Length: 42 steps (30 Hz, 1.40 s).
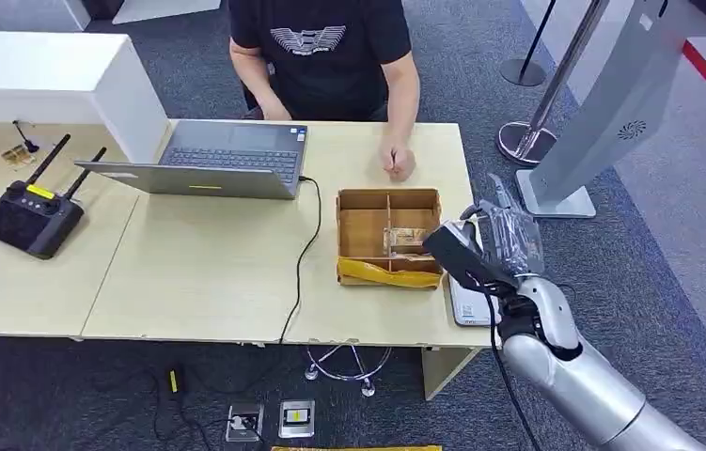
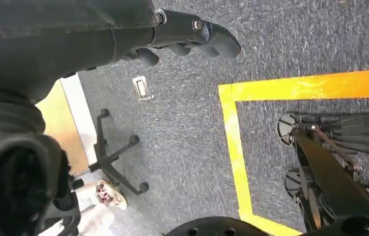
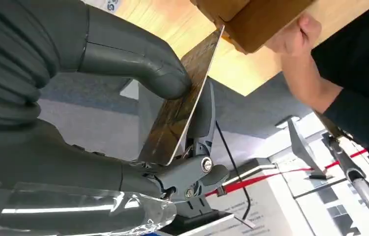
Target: Pass the card to the sensor for recognition and then transmit it.
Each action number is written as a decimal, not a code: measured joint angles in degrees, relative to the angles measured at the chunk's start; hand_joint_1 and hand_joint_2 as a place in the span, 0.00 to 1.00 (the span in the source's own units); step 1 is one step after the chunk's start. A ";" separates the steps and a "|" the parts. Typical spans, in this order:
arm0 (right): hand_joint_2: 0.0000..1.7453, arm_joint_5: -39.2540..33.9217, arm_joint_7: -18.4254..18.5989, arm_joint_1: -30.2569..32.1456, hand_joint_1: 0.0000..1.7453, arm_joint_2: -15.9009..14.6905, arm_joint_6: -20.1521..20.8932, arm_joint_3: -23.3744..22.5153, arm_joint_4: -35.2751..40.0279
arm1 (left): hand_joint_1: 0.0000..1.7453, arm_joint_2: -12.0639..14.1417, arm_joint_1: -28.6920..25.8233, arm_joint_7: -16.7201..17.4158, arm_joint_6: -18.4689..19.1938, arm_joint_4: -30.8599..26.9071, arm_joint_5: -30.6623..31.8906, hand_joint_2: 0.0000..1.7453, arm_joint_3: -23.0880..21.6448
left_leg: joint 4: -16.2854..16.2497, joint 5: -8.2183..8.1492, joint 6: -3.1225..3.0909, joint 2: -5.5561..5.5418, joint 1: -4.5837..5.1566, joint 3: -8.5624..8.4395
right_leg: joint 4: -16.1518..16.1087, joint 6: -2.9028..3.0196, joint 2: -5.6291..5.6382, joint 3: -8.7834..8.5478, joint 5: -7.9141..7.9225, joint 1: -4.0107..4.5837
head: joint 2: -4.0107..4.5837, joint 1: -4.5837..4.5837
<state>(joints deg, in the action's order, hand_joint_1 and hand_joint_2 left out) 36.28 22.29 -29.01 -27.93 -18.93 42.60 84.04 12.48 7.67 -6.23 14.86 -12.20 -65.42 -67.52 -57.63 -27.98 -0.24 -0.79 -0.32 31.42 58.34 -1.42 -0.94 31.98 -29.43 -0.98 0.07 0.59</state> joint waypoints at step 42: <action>1.00 -12.78 -6.34 0.75 1.00 0.35 -3.87 1.64 -18.77 | 0.00 0.52 -0.01 1.53 0.00 0.00 -1.84 0.00 0.00 | 0.00 0.00 0.00 0.01 0.00 0.01 | 0.00 0.00 0.00 0.00 0.00 0.00 | 0.00 0.02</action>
<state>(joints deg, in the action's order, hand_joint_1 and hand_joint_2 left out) 23.50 15.96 -28.26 -27.58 -22.80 44.24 65.27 13.00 7.66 -4.70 14.86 -12.20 -67.25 -67.52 -57.63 -27.98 -0.23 -0.78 -0.32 31.43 58.34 -1.42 -0.94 31.97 -29.43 -0.98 0.07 0.61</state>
